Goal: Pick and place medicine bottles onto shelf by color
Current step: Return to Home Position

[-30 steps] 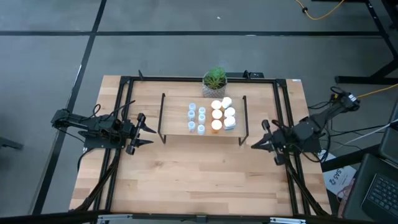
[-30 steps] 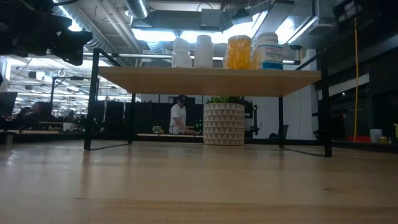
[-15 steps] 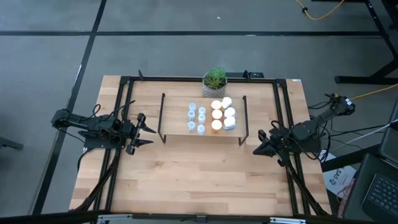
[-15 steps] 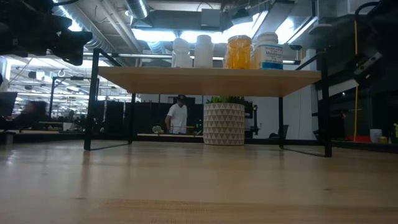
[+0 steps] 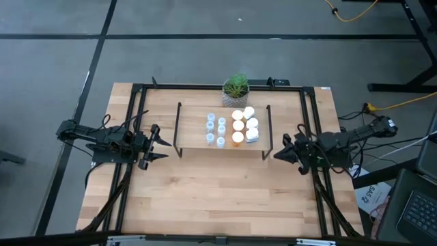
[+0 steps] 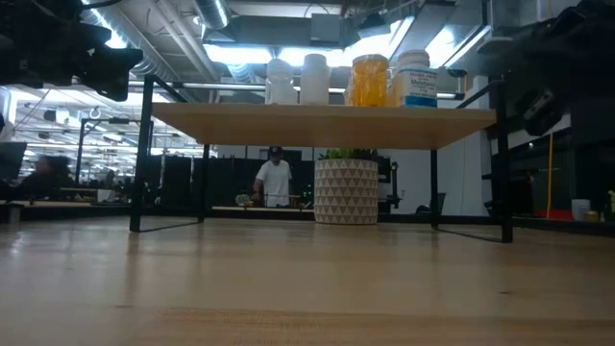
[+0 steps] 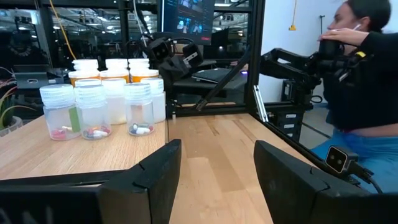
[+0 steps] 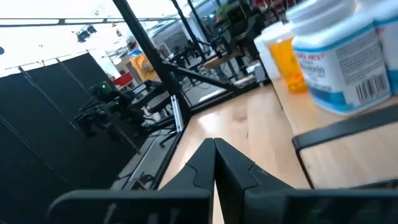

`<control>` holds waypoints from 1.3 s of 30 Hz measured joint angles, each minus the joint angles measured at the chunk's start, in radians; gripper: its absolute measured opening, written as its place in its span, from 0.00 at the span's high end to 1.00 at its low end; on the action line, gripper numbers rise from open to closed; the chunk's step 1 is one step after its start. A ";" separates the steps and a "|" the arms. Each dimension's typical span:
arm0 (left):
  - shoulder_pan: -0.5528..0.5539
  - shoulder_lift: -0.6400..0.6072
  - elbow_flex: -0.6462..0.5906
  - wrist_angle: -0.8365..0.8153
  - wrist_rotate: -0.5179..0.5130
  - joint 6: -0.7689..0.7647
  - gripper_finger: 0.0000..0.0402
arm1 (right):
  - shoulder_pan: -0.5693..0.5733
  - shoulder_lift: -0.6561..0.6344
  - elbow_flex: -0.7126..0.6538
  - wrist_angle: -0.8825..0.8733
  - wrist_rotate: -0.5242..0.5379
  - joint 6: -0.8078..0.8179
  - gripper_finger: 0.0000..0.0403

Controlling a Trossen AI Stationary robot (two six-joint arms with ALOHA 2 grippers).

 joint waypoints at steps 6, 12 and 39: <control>0.000 0.000 0.000 0.000 0.000 0.000 0.51 | -0.001 -0.052 0.000 -0.001 -0.001 -0.061 0.98; 0.000 0.000 0.000 0.000 0.000 0.000 0.51 | -0.001 -0.065 0.000 -0.020 0.000 -0.059 0.98; 0.000 0.000 0.000 0.000 0.000 0.000 0.51 | -0.001 -0.064 0.000 -0.051 0.000 -0.061 0.98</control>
